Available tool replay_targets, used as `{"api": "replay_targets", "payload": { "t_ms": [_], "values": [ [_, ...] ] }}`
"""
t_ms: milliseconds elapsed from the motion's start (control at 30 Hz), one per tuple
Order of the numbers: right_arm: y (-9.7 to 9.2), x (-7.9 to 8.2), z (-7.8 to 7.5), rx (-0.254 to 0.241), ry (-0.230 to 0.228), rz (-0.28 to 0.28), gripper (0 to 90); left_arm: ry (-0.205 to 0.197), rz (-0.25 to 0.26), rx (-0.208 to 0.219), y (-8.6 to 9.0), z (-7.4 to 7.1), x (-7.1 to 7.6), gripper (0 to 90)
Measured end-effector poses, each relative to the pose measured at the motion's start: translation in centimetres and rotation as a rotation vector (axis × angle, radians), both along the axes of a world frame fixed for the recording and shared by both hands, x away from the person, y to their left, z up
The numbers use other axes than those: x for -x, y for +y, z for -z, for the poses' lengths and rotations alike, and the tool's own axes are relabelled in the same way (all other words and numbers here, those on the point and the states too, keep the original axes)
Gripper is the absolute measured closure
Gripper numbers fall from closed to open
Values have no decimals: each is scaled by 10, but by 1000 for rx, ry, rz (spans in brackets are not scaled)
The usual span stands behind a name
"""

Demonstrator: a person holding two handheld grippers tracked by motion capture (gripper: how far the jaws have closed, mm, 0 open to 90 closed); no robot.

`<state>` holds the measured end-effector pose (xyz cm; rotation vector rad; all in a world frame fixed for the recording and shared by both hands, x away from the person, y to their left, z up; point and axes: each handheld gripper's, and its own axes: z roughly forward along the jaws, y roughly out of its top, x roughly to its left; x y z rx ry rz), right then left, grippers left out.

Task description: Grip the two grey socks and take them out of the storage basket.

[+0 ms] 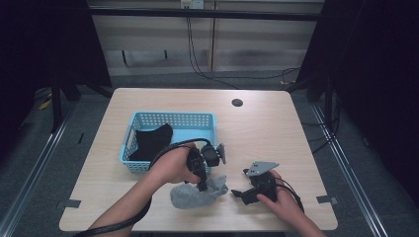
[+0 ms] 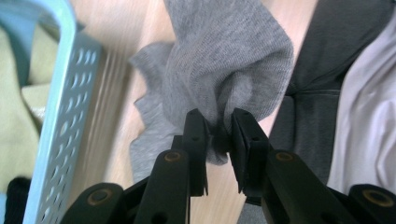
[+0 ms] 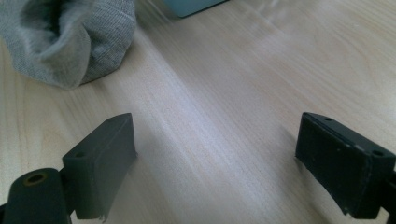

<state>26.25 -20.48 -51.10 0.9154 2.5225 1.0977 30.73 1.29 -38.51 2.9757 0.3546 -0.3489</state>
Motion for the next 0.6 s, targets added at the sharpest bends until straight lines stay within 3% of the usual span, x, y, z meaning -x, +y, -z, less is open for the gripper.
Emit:
{"api": "replay_targets", "payload": {
  "t_ms": [600],
  "values": [
    [0,0,0,0,0,0,116,-19,-55,-31,14,14,-9,732]
  ]
}}
